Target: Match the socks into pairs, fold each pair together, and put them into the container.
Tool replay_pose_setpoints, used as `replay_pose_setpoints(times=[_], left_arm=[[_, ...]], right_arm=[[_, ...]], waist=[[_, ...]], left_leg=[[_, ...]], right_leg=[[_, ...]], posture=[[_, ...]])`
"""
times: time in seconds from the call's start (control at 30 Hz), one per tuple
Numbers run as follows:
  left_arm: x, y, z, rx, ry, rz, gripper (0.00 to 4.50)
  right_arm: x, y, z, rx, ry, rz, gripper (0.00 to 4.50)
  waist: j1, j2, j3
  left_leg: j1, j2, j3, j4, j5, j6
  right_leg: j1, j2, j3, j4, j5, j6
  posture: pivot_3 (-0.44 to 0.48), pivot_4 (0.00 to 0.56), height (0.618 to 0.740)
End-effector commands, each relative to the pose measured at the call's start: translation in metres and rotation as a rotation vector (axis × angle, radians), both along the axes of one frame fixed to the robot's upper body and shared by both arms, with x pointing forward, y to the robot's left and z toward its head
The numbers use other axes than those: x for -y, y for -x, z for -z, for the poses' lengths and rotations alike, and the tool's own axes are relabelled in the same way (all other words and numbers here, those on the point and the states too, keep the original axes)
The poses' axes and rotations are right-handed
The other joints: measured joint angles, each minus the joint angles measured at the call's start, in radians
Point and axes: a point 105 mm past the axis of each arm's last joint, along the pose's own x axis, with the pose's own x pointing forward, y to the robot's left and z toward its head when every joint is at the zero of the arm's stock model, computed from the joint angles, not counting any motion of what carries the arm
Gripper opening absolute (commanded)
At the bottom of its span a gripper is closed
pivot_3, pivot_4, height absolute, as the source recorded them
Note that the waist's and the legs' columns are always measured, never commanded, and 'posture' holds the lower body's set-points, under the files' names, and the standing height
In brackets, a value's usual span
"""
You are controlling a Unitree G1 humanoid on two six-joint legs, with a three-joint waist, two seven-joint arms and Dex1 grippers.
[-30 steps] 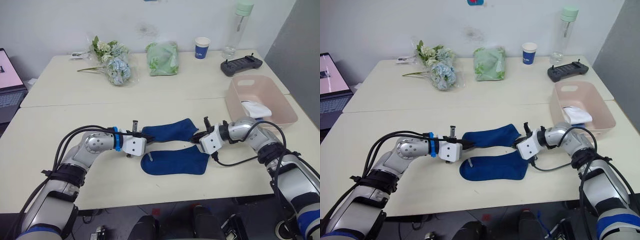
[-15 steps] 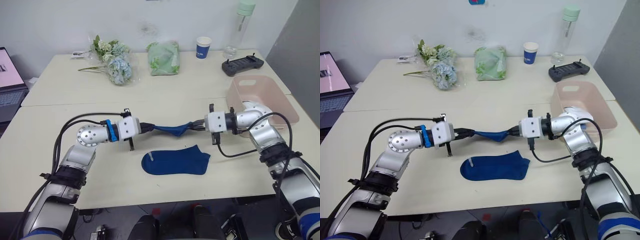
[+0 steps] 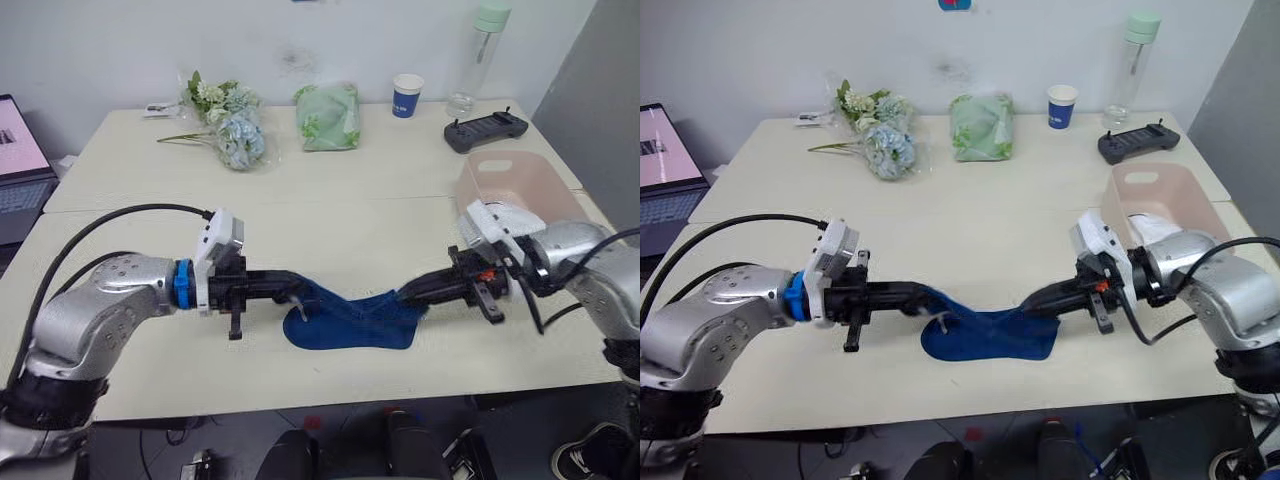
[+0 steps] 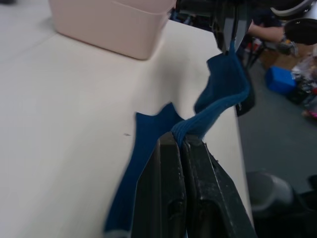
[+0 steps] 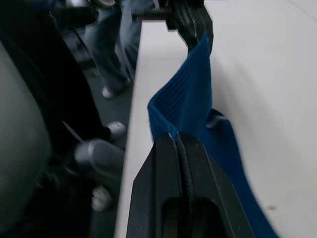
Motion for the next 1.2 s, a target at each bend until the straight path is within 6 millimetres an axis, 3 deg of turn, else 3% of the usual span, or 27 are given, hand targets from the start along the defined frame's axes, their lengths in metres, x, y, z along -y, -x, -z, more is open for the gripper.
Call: replay_pose_setpoints(times=[0.03,0.13,0.23,0.47,0.87,1.2], left_arm=[[0.004,0.022,0.007,-0.094,-0.002,0.042,0.02],[0.003,0.028,0.029,-0.142,-0.051,0.024,0.02],[0.004,0.024,0.04,-0.16,-0.048,-0.012,0.02],[0.001,-0.018,0.058,-0.101,-0.083,-0.157,0.02],[0.009,-0.036,0.071,-0.062,-0.136,-0.177,0.02],[0.009,-0.049,0.076,-0.024,-0.18,-0.21,0.02]], right_arm=[[-0.003,0.021,0.008,-0.11,0.002,-0.012,0.0],[-0.004,0.019,0.025,-0.133,0.021,0.04,0.0],[-0.004,0.004,0.039,-0.095,0.035,0.115,0.0],[0.005,-0.051,0.057,0.047,0.111,0.226,0.0],[0.019,-0.071,0.079,0.099,0.247,0.245,0.0],[0.019,-0.09,0.076,0.126,0.268,0.323,0.0]], waist=[[0.008,0.0,0.0],[0.012,0.0,0.0],[0.014,0.0,0.0],[0.012,0.0,0.0],[0.011,0.0,0.0],[0.012,0.0,0.0]], left_leg=[[0.0,0.0,0.0,0.0,0.0,0.0],[0.0,-0.001,0.001,0.001,0.0,0.0],[0.0,-0.002,0.001,0.001,0.0,0.0],[0.001,-0.004,0.002,0.001,0.0,0.0],[0.0,-0.003,0.002,0.001,0.0,0.0],[0.0,-0.003,0.002,0.001,0.0,0.0]], right_leg=[[0.0,0.0,0.0,0.0,0.0,0.0],[0.001,0.0,0.0,0.0,0.0,0.0],[0.001,0.0,0.0,-0.001,0.0,0.0],[0.001,0.0,0.0,-0.001,0.0,0.0],[0.0,-0.001,0.0,-0.001,0.0,0.0],[0.0,-0.001,0.0,-0.001,0.0,0.0]], posture=[[0.0,0.15,0.74],[0.0,0.15,0.74],[0.0,0.15,0.74],[0.0,0.15,0.74],[0.0,0.15,0.74],[0.0,0.15,0.74]])
